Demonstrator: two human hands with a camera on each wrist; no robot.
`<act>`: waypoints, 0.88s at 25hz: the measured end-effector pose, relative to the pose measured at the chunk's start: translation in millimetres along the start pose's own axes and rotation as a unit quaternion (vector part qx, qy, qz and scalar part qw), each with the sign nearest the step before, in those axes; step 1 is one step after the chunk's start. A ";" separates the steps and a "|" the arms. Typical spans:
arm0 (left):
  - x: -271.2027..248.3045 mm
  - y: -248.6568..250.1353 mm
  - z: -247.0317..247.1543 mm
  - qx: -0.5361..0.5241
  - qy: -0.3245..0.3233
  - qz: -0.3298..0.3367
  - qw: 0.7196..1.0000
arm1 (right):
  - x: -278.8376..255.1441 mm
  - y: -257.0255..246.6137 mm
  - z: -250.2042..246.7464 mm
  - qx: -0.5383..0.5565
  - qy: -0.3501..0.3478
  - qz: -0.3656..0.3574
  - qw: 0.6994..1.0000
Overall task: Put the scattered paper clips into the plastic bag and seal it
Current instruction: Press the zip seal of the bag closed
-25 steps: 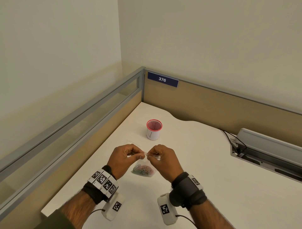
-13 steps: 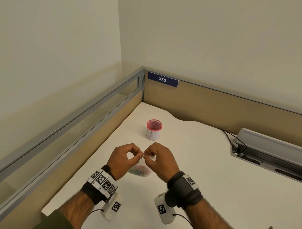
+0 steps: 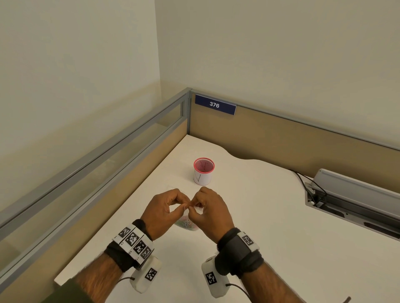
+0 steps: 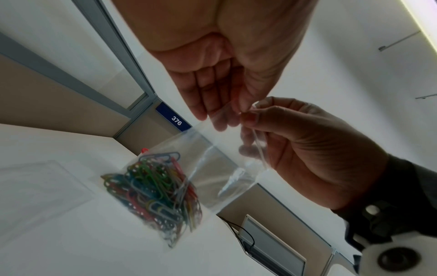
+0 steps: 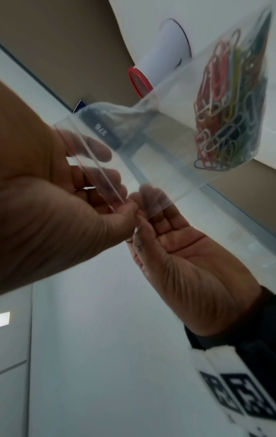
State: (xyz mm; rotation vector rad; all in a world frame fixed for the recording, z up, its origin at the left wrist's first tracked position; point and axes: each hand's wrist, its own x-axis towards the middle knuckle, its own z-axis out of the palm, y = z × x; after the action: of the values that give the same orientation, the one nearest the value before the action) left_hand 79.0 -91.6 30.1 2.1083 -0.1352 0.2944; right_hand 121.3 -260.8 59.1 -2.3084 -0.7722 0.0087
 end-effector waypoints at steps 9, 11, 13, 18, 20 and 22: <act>1.1 2.0 -5.4 -0.048 0.028 -0.023 0.998 | 0.3 14.5 -10.3 0.031 -0.001 0.015 0.999; 0.0 -2.7 -8.9 -0.059 0.033 -0.035 0.997 | -2.1 21.5 -12.9 0.033 -0.001 0.017 0.999; -1.4 -5.0 -10.1 -0.060 0.036 -0.040 0.997 | -4.6 27.5 -15.9 0.039 -0.001 0.015 0.999; 0.8 -4.1 -10.0 -0.082 0.050 -0.046 0.994 | -5.6 36.8 -22.2 0.076 0.024 0.017 0.997; 1.5 -2.5 -9.9 -0.100 0.048 -0.047 0.993 | -6.2 39.5 -25.1 0.106 0.038 0.029 0.993; 0.8 -1.6 -9.5 -0.118 0.049 -0.049 0.991 | -7.3 41.4 -27.8 0.142 0.050 0.036 0.988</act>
State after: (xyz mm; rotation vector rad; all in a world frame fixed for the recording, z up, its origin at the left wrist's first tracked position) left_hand 78.7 -82.7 33.8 1.8558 -0.0074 0.3062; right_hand 143.0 -305.9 53.2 -2.0487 -0.5947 0.0342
